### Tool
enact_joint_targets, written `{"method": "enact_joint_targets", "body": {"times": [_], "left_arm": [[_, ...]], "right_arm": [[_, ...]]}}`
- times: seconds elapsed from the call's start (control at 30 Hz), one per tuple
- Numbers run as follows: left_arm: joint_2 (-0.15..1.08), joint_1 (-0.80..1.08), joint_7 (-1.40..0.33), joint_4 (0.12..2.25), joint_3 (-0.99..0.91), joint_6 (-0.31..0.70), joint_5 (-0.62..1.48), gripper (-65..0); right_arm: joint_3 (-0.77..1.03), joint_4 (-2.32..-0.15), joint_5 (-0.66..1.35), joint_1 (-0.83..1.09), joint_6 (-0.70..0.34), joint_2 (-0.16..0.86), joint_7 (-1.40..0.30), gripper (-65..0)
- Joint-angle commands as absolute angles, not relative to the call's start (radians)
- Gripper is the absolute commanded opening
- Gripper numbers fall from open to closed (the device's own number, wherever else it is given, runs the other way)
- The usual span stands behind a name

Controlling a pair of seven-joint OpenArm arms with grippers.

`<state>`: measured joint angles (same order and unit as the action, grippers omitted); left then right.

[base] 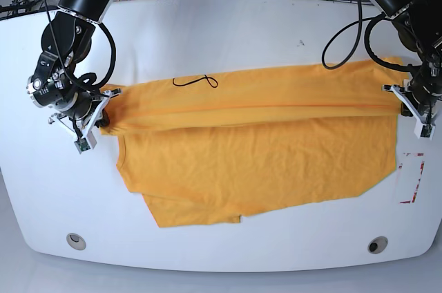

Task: Fold the T-shirt properly
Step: 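Lay the shirt down with both grippers, folding its edge over, then open both grippers and regrasp the folded edge of the shirt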

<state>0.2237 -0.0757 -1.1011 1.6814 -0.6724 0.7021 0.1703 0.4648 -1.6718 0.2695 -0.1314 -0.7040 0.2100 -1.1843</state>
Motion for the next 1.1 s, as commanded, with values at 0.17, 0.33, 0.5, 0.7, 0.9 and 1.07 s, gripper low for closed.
{"method": "enact_joint_targets", "body": {"times": [0.17,0.33,0.5,0.7,0.9,1.07], "left_arm": [[0.263,-0.119,-1.072,1.647,-0.676,0.698,0.165,-65.0],[0.263,-0.124,-1.072,1.620,-0.674,0.698,0.165,-64.7],[0.314,-0.128,-1.072,1.560,-0.622,0.698,0.165,-44.2],[0.323,-0.173,-1.072,1.521,-0.621,0.698,0.166,-26.1],[0.389,-0.214,-1.072,1.524,-0.633,0.698,0.173,-25.7],[0.398,-0.202,-1.075,1.547,-0.661,0.698,0.173,-25.7]], "right_arm": [[0.470,-1.560,0.268,-0.196,-0.698,0.236,-1.132,-64.5],[0.470,-1.521,0.268,-0.202,-0.698,0.237,-1.118,-46.8],[0.473,-1.523,0.268,-0.202,-0.698,0.237,-1.118,-13.8],[0.486,-1.607,0.275,-0.176,-0.698,0.269,-1.130,-9.2],[0.599,-1.739,0.277,-0.116,-0.698,0.246,-1.228,-9.8],[0.653,-1.745,0.277,-0.068,-0.698,0.232,-1.260,-10.3]]}}
